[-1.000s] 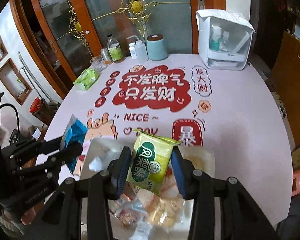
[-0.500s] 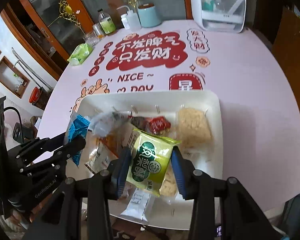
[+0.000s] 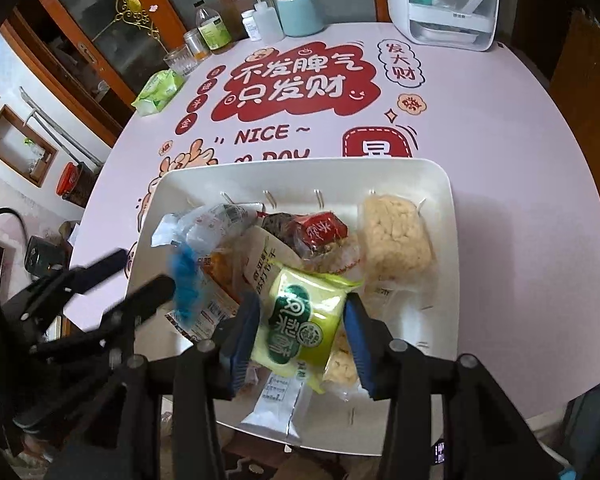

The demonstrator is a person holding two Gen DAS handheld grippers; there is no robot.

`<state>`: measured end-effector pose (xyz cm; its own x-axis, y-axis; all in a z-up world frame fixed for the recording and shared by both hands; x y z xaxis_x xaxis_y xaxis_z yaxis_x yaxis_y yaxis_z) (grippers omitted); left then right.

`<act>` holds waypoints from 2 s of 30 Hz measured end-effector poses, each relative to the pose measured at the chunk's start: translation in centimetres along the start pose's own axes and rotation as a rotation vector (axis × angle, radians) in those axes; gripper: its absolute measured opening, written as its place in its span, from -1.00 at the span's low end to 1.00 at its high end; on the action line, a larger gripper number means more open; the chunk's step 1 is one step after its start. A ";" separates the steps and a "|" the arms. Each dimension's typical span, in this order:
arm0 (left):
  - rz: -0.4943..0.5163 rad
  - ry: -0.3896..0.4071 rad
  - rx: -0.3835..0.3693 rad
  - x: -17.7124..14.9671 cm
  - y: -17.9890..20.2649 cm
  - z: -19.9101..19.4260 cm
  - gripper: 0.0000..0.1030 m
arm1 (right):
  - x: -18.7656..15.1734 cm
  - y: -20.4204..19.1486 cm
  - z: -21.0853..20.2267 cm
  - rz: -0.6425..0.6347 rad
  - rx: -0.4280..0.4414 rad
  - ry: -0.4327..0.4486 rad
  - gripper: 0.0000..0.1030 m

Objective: Organize snacks

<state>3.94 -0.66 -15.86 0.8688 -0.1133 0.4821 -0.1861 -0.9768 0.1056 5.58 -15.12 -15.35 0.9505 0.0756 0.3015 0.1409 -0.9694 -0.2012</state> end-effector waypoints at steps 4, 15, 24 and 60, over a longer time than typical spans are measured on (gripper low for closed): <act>-0.005 0.038 0.020 0.1 -0.1 -0.7 0.72 | 0.0 0.0 -0.2 0.004 0.005 0.018 0.05; -0.029 0.048 0.082 0.0 -1.3 -1.2 0.72 | 0.5 -0.1 -1.6 -0.010 -0.022 0.115 0.06; -0.064 0.094 0.106 1.0 -1.8 -2.7 0.72 | 0.5 -0.8 -3.5 -0.037 -0.052 0.217 0.06; -0.110 0.162 0.149 1.0 -1.3 -5.8 0.74 | 0.4 -2.0 -7.0 -0.053 -0.102 0.343 0.08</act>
<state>2.33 1.59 -10.47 0.7928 0.0137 0.6093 -0.0143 -0.9991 0.0410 3.79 -14.80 -8.34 0.7917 0.0600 0.6080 0.1425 -0.9859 -0.0882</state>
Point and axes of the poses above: each gripper's, at about its wrist camera, not at the fingertips, and z roughly the way its jaws point, y to its right, x to its top, the point moved 6 cm from there along z, roughly the way its jaws point, and after that the axes turned 2 degrees about -z, right-handed, at the moved point
